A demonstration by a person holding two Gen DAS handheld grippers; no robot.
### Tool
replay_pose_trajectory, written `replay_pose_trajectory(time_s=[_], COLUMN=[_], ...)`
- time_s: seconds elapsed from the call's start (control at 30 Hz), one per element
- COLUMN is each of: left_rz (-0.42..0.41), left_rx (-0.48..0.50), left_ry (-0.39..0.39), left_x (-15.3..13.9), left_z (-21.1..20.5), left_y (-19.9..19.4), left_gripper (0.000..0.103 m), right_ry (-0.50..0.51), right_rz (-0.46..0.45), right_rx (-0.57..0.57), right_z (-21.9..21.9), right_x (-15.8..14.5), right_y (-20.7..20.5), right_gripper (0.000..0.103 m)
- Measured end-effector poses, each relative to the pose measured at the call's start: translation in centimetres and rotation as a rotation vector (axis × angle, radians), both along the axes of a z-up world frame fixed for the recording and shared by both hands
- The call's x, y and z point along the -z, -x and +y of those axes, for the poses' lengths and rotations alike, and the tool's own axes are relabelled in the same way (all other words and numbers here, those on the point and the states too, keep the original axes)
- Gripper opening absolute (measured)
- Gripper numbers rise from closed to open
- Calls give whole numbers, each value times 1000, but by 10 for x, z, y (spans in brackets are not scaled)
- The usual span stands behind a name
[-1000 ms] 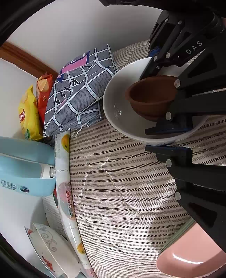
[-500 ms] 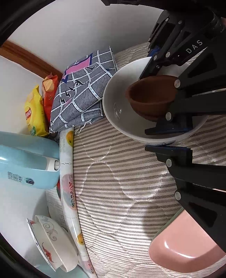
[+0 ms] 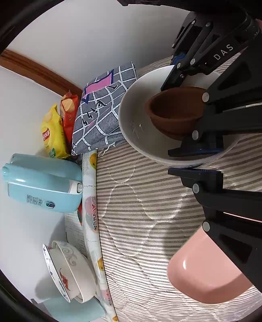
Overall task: Organize plates and bowls
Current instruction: 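Lift the white bowl with both tools and carry it toward the plate stack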
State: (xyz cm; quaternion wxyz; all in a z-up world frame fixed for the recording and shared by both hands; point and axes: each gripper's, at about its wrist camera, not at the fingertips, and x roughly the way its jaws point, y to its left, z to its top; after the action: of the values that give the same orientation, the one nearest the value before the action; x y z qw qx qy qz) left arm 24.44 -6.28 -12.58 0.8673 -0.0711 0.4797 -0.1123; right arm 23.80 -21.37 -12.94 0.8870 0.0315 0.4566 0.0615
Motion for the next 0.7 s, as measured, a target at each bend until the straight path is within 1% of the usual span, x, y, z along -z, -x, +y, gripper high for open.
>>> replay_pose_trajectory(time_s=[0.33,0.7], left_rz=[-29,-51], left_rx=[-20,-63], left_ry=[4,8], left_x=[-14,-23], left_z=[10,33], left_y=[19,39], left_gripper=[11,11], right_ry=[5,8], right_rz=[-33,-59], right_rx=[-18,-57], right_z=[11,30], right_x=[-15,-25], right_y=[18,32], right_gripper=[8,8])
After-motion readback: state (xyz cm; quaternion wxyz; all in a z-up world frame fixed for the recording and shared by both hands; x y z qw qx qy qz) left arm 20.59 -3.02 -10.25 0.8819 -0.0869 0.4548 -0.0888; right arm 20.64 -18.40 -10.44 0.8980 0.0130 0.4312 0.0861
